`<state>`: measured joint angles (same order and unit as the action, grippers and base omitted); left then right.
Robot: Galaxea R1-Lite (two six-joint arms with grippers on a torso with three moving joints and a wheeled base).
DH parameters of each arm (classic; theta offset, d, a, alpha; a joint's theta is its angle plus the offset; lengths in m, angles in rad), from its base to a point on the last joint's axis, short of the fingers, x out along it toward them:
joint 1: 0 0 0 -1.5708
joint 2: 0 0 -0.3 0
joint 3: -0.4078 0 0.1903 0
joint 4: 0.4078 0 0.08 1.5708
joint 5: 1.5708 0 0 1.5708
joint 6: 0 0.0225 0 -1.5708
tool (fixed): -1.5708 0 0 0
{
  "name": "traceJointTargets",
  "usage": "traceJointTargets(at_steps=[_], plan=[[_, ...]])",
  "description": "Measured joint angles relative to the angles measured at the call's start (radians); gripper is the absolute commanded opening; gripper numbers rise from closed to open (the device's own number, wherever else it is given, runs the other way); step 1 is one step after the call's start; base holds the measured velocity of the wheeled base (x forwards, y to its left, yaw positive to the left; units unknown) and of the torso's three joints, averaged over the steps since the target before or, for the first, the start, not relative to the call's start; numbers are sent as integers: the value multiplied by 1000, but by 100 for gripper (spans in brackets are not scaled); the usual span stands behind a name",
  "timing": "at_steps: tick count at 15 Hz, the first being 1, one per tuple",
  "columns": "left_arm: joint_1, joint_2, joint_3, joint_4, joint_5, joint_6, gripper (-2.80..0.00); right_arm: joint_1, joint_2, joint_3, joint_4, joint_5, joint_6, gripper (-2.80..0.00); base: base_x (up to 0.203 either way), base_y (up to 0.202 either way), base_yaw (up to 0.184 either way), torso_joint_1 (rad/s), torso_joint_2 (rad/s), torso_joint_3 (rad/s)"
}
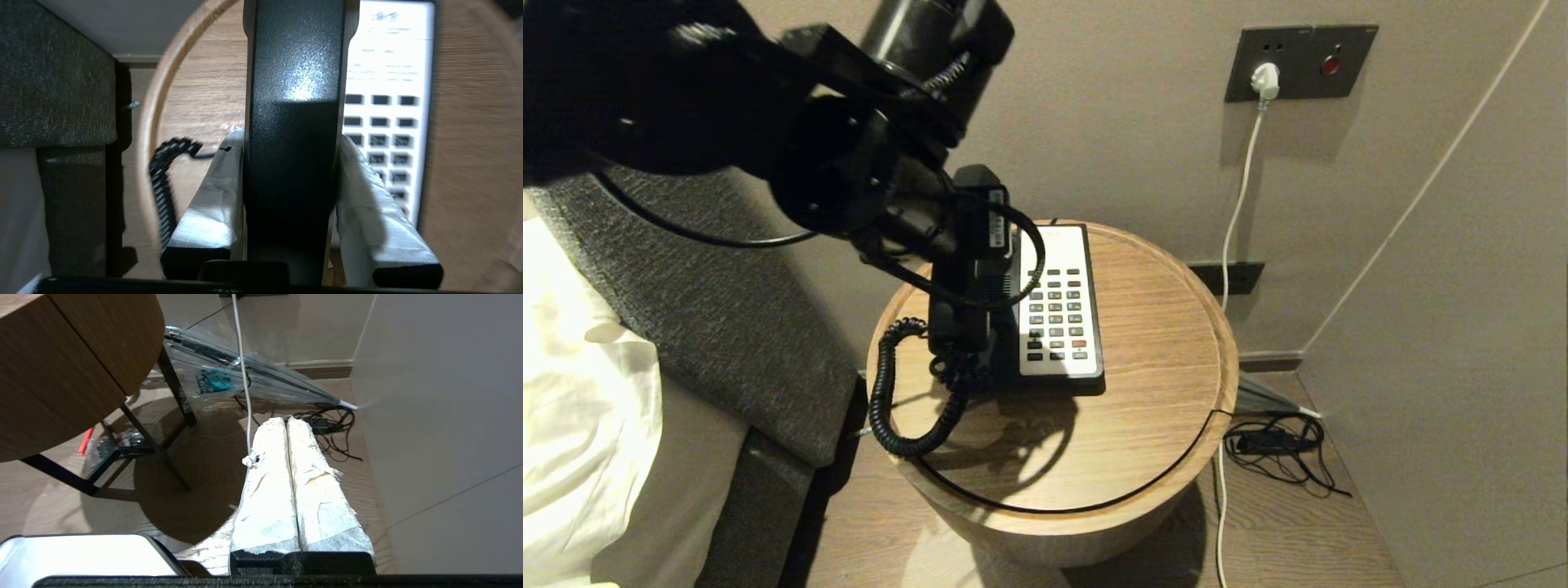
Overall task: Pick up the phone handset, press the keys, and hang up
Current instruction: Dial the number
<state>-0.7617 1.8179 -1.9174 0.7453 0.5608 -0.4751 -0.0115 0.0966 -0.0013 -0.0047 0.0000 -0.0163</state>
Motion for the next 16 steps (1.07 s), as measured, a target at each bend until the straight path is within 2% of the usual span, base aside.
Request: traceJointTargets(at_steps=[3,5,7,10,12,16], plan=[[-25,-167,36,56,-3,6,-280,-1,0,-1,2,0,-10,-280,0,0,0,0,0,0],[-33,-298,96,75,-5,28,-280,-1,0,-59,27,-2,-2,-280,0,0,0,0,0,0],[-37,-431,182,82,-7,58,-280,-1,18,-242,130,-1,38,-280,0,0,0,0,0,0],[-36,-567,287,89,-16,73,-280,0,175,-620,346,8,155,-280,0,0,0,0,0,0],[-31,-619,313,86,-21,70,-280,1,389,-841,469,32,238,-280,0,0,0,0,0,0],[-12,-689,374,74,-59,63,-280,51,831,-1160,601,116,302,-280,0,0,0,0,0,0]])
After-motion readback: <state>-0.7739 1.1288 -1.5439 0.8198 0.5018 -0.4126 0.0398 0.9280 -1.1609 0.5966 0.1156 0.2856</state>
